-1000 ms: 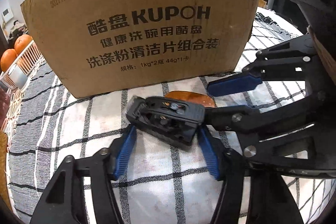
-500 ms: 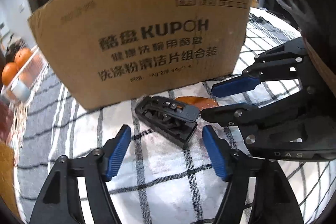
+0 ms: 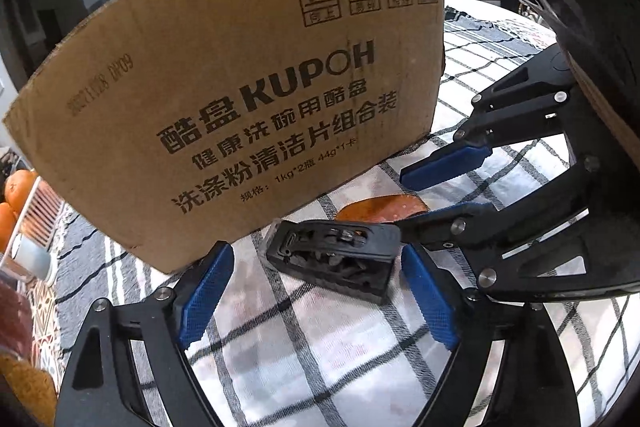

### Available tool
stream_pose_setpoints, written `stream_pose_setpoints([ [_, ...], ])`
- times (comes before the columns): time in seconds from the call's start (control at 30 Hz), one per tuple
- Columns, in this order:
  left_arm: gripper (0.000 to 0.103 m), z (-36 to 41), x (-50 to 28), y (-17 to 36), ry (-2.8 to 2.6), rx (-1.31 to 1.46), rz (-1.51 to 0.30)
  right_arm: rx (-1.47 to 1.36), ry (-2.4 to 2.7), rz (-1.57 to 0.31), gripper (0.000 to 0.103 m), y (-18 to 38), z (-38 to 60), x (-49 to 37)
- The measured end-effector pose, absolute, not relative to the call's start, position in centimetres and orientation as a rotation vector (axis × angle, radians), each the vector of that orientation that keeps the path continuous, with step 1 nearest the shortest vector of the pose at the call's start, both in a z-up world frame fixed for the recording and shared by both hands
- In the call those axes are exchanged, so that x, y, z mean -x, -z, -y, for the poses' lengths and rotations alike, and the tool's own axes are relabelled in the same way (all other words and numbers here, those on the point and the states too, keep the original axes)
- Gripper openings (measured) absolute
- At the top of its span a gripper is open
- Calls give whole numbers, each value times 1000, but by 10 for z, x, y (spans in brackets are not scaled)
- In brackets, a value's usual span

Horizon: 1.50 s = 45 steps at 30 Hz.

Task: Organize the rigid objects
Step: 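Grasp the black clip holder with the left tool while the right tool grasps the wooden piece, then lift and carry the clip holder and wooden piece with both tools over the box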

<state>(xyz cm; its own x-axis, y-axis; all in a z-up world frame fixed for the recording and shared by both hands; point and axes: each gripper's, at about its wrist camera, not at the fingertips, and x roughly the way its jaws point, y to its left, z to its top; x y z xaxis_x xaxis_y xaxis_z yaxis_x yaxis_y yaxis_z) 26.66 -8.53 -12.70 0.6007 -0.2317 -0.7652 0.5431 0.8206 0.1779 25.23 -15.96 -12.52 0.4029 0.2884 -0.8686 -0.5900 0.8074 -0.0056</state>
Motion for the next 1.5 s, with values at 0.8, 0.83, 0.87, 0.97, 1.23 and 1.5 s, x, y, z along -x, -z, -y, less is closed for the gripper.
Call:
stream_pose_setpoints([
  [0.8,75,60,-246,129,292,-329,-778,291,-589,-1021,25,132,162,-258],
  [0.83,76,57,-247,127,279,-321,-777,294,-590,-1020,22,131,160,-257],
  [0.87,76,55,-250,128,272,-318,-774,294,-594,-1020,21,131,158,-257],
  [0.97,76,52,-249,126,266,-293,-778,281,-581,-1022,21,130,157,-257],
  [1.23,76,40,-243,124,183,-243,-796,239,-489,-1023,21,126,160,-246],
  [1.5,76,35,-236,111,110,-193,-809,187,-386,-1026,21,116,167,-237],
])
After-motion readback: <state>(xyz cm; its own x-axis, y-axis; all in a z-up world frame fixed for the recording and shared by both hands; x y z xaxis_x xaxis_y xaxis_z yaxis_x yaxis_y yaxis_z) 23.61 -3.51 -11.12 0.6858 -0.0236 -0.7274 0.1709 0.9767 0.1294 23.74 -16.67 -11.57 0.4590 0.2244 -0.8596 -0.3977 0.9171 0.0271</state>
